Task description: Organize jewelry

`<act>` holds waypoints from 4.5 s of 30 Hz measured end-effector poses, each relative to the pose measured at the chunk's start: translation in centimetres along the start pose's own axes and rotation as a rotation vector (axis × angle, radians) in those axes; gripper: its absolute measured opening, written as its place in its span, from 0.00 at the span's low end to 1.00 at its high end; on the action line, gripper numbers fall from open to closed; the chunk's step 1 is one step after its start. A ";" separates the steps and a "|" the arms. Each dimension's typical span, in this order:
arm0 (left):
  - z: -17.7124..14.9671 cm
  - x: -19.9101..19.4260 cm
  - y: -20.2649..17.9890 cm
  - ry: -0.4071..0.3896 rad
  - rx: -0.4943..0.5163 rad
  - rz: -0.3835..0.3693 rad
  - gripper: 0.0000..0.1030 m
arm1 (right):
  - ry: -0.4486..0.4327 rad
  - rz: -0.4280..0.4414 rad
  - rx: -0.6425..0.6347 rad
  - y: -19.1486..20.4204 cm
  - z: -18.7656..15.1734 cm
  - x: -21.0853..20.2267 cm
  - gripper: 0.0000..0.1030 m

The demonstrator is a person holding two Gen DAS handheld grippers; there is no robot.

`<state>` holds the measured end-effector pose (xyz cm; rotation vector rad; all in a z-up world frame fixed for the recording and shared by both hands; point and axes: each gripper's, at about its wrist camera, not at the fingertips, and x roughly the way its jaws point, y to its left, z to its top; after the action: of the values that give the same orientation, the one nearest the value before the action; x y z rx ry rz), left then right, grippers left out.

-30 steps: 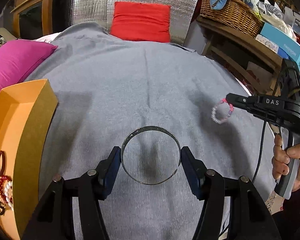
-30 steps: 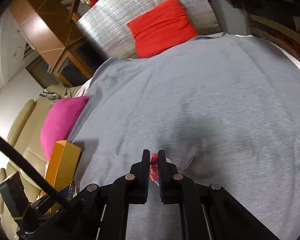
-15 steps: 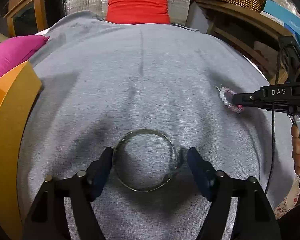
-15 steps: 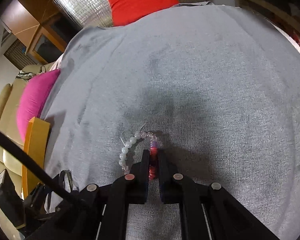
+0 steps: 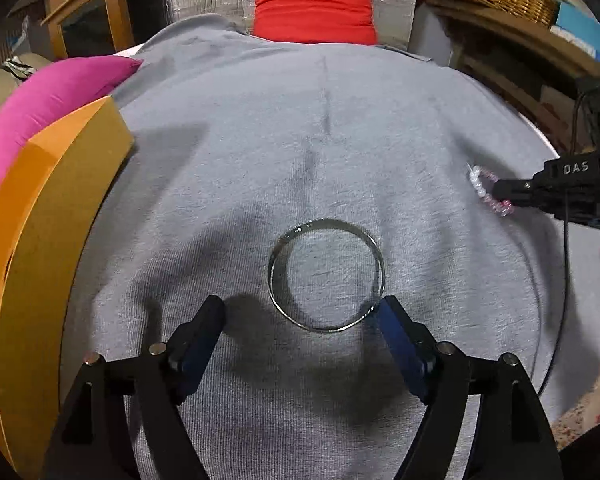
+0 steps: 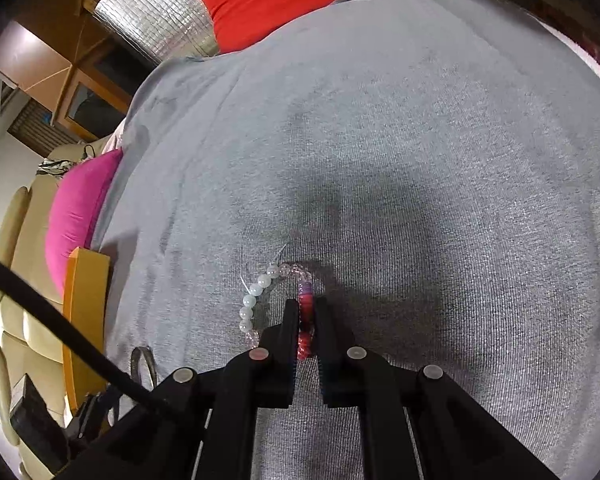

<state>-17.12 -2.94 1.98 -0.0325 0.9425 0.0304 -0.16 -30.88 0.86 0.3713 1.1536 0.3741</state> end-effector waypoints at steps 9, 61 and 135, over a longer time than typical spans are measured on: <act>-2.0 -0.5 0.5 -0.044 -0.015 0.037 0.87 | -0.015 -0.019 -0.015 0.8 -0.7 0.0 0.11; 3.3 3.1 -1.4 -0.062 0.026 -0.024 0.62 | -0.051 -0.040 -0.068 1.6 -0.7 0.4 0.11; 3.6 -3.8 2.6 -0.173 -0.036 -0.059 0.61 | -0.226 -0.062 -0.165 7.6 -1.2 -3.3 0.08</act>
<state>-16.58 -0.20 7.12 -0.0897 0.7673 -0.0048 -3.18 -25.66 6.61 0.2263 0.9040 0.3609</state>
